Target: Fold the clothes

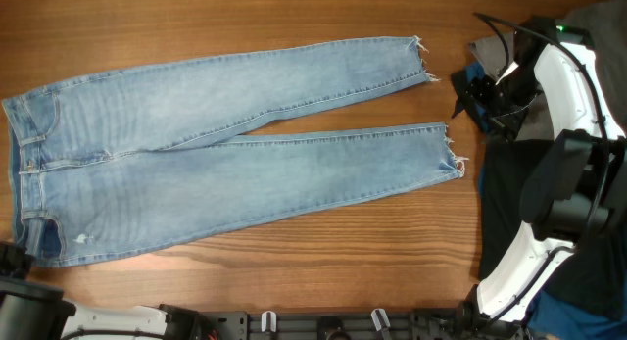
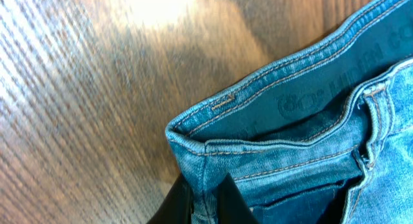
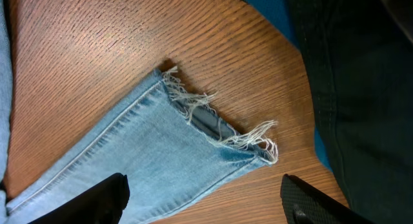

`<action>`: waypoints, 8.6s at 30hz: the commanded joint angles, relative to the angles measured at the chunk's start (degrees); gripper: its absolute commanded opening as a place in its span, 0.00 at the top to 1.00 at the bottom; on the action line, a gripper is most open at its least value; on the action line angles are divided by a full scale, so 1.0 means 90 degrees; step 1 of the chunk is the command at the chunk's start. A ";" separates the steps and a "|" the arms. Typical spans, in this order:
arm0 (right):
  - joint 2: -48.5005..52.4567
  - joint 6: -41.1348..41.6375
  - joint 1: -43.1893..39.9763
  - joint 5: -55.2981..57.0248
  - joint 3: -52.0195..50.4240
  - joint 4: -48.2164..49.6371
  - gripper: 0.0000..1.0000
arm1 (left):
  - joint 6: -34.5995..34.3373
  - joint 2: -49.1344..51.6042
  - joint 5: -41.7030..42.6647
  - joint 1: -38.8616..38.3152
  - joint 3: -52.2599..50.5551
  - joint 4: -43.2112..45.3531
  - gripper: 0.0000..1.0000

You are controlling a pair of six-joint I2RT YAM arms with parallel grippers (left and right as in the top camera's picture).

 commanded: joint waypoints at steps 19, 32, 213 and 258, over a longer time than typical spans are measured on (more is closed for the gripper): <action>-0.0078 -0.0901 -0.0228 -0.0942 -0.2841 0.1622 0.58 | -0.0743 -0.0559 0.0872 -0.0005 0.0372 -0.1013 0.96; -0.1943 -0.1484 -0.0233 -0.0410 -0.1144 -0.0338 0.96 | -0.1610 -0.1297 -0.0287 -0.0005 0.1248 -0.2416 0.96; 0.1702 0.3655 0.6759 -0.2390 -0.1134 0.7091 0.43 | -0.0075 -0.0520 -0.1564 -0.5100 0.0748 -0.1110 0.52; 0.1175 0.2676 0.6560 -0.3203 -0.1132 1.0744 0.96 | -0.0053 -0.0619 -0.1297 -0.5100 0.0816 -0.1273 0.38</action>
